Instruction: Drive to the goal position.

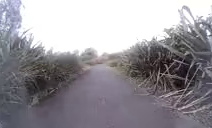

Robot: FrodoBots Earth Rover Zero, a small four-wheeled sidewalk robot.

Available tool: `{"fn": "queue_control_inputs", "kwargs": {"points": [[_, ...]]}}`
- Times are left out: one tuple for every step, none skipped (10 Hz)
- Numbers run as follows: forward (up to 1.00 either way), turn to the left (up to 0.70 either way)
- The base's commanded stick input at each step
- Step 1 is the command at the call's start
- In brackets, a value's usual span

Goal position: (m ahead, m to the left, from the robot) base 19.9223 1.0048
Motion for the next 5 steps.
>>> {"fn": "queue_control_inputs", "kwargs": {"points": [[0.70, 0.00], [0.70, 0.00], [0.70, 0.00], [0.70, 0.00], [0.70, 0.00]]}}
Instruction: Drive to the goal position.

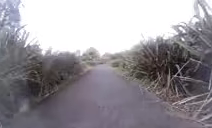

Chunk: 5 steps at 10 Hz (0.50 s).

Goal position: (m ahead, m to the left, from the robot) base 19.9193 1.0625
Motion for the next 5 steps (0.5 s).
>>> {"fn": "queue_control_inputs", "kwargs": {"points": [[0.70, 0.00], [0.70, 0.00], [0.70, -0.07], [0.70, -0.17], [0.70, -0.28]]}}
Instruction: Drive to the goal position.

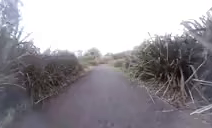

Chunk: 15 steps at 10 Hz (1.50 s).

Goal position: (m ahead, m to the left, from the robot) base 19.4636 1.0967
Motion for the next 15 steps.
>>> {"fn": "queue_control_inputs", "kwargs": {"points": [[0.70, -0.35], [0.70, -0.35], [0.70, -0.35], [0.70, -0.26], [0.70, -0.14], [0.70, -0.03], [0.70, 0.00], [0.70, 0.00], [0.70, 0.00], [0.70, 0.00], [0.70, 0.00], [0.70, 0.00], [0.70, 0.00], [0.70, 0.00], [0.70, 0.00]]}}
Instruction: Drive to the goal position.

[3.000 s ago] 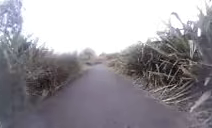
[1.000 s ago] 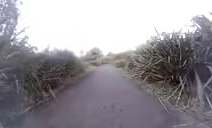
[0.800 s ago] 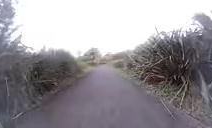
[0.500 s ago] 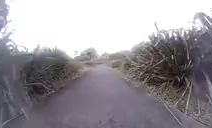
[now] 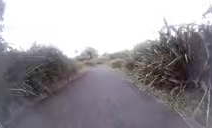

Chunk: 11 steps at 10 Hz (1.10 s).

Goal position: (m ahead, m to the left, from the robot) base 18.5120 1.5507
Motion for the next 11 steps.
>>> {"fn": "queue_control_inputs", "kwargs": {"points": [[0.70, 0.00], [0.70, 0.00], [0.70, 0.00], [0.70, 0.00], [0.70, 0.00], [0.70, 0.00], [0.70, 0.00], [0.70, 0.00], [0.70, 0.00], [0.70, 0.00], [0.70, 0.00]]}}
